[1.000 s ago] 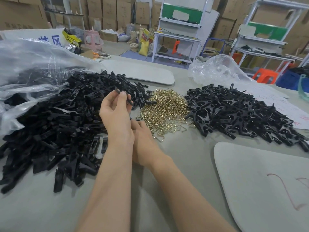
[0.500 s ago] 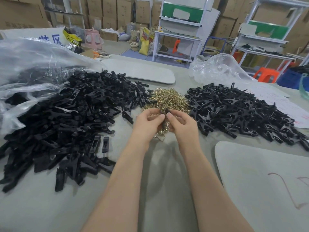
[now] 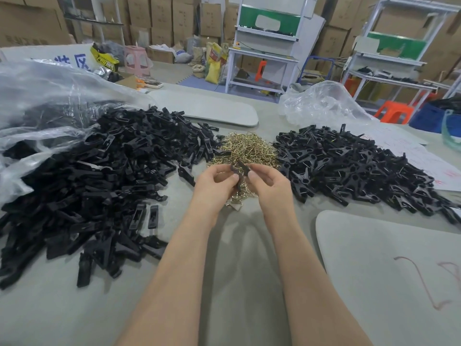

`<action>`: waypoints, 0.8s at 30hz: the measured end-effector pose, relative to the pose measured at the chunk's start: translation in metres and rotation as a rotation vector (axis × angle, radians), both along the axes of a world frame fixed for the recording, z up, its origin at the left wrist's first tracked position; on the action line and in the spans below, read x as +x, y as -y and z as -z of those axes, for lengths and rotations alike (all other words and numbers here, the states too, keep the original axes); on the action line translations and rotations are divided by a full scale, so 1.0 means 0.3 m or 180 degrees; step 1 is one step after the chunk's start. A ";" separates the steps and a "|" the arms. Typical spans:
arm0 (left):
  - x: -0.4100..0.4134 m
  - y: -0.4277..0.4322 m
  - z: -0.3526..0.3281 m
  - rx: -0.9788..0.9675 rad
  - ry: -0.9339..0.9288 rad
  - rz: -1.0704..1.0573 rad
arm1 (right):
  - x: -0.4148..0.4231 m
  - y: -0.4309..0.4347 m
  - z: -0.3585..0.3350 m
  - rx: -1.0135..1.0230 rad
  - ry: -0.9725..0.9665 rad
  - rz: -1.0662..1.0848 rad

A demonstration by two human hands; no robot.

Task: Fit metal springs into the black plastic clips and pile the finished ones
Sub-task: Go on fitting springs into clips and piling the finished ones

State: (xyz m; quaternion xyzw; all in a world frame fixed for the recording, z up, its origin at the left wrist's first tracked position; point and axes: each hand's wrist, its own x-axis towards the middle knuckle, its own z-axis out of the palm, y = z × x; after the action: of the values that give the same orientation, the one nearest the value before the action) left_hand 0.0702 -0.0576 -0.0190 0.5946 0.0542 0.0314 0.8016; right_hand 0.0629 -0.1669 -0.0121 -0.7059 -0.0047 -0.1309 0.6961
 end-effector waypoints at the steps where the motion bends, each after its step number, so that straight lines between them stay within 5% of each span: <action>1: 0.002 0.001 0.002 0.0047 0.0000 -0.0008 | 0.001 0.001 0.001 0.0148 -0.0031 0.0030; 11: 0.008 -0.004 0.006 0.0257 0.0035 -0.0189 | 0.011 0.008 0.007 -0.0622 0.0046 -0.0071; 24: -0.014 -0.003 -0.021 0.0639 0.0182 -0.0148 | 0.002 0.016 -0.012 -0.0810 0.0130 -0.0261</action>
State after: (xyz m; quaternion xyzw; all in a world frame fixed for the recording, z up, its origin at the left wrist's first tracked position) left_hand 0.0661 -0.0566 -0.0128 0.6694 0.0417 0.0722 0.7382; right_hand 0.0634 -0.1718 -0.0084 -0.7849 -0.0642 -0.1150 0.6054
